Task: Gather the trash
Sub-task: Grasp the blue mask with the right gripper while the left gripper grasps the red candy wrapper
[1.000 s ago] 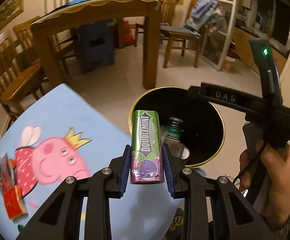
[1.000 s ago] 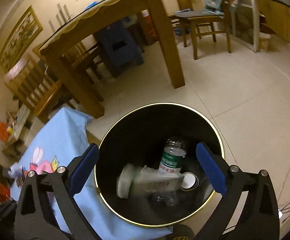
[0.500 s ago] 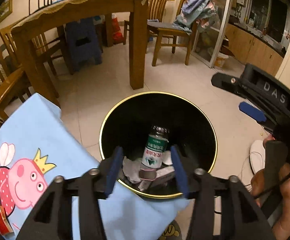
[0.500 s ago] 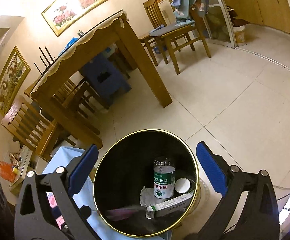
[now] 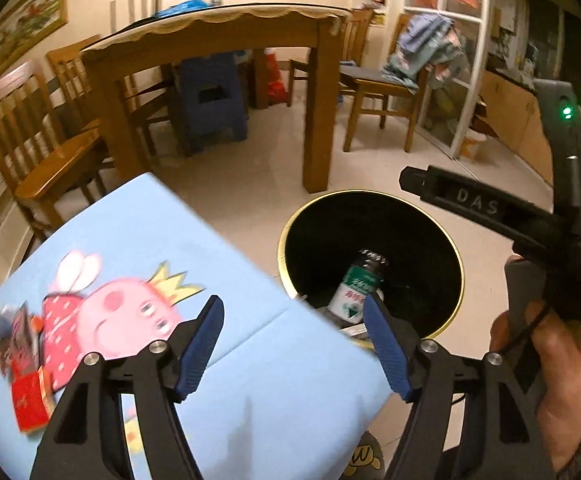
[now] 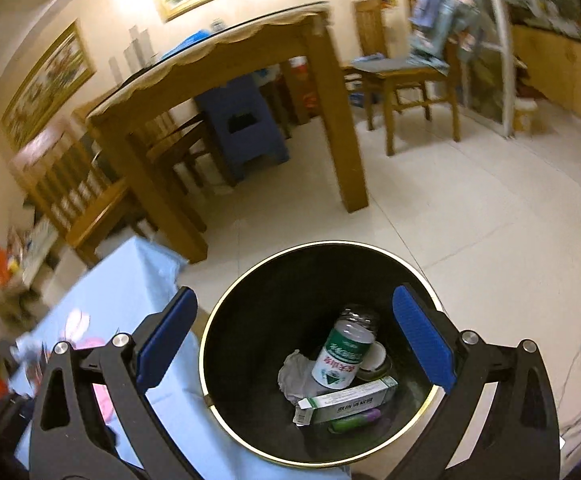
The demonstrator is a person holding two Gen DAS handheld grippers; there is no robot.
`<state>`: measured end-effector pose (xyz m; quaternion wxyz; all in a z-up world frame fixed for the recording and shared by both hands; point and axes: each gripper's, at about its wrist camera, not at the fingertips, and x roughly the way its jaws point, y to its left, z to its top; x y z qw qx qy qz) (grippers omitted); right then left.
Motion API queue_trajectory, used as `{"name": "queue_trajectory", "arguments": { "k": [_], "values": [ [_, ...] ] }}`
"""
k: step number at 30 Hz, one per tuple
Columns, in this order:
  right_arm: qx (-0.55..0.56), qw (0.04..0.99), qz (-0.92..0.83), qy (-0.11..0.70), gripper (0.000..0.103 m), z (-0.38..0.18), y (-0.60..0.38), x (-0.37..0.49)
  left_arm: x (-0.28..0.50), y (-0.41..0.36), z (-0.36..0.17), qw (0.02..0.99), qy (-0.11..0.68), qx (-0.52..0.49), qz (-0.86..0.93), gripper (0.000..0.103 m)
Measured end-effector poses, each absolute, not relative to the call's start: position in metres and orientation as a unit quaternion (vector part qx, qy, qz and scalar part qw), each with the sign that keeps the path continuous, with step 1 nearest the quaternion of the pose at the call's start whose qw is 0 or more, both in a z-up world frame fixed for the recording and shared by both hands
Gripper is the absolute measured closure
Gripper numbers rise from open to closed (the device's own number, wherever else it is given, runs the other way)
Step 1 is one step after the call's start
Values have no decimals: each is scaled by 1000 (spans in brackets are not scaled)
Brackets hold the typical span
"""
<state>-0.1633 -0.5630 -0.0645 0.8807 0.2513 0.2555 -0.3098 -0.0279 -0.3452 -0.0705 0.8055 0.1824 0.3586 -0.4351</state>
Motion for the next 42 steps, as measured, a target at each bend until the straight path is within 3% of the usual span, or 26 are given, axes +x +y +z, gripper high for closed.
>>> {"name": "queue_trajectory", "arguments": {
  "k": [3,6,9,15,23,29,37,38,40,41,42],
  "values": [
    [212,904,-258,267,8,-59,-534,-139,-26,-308,-68,818,359,169,-416,28],
    [161,925,-180,292,22,-56,-491,-111,-32,-256,-72,832,352,167,-396,22],
    [96,934,-81,335,26,-60,-423,-73,-38,-196,-83,849,345,181,-356,22],
    [75,907,81,406,26,-72,-309,4,-22,-89,-99,875,369,154,-272,22],
    [63,872,98,475,25,-94,-218,83,17,13,-94,905,376,69,-189,22],
    [63,887,92,448,25,-73,-204,116,28,42,-91,909,374,30,-180,22],
    [-30,902,91,422,26,-51,-162,185,27,47,-94,906,376,10,-194,22],
    [-41,897,89,431,29,-56,-159,195,29,47,-94,905,377,9,-194,22],
    [-57,881,77,462,59,-70,-154,210,31,48,-96,904,381,6,-194,22],
    [-58,875,79,474,90,-76,-150,215,32,49,-96,903,383,2,-194,22],
    [-47,872,90,480,93,-76,-153,213,33,49,-97,903,384,-1,-193,22]
  ]
}}
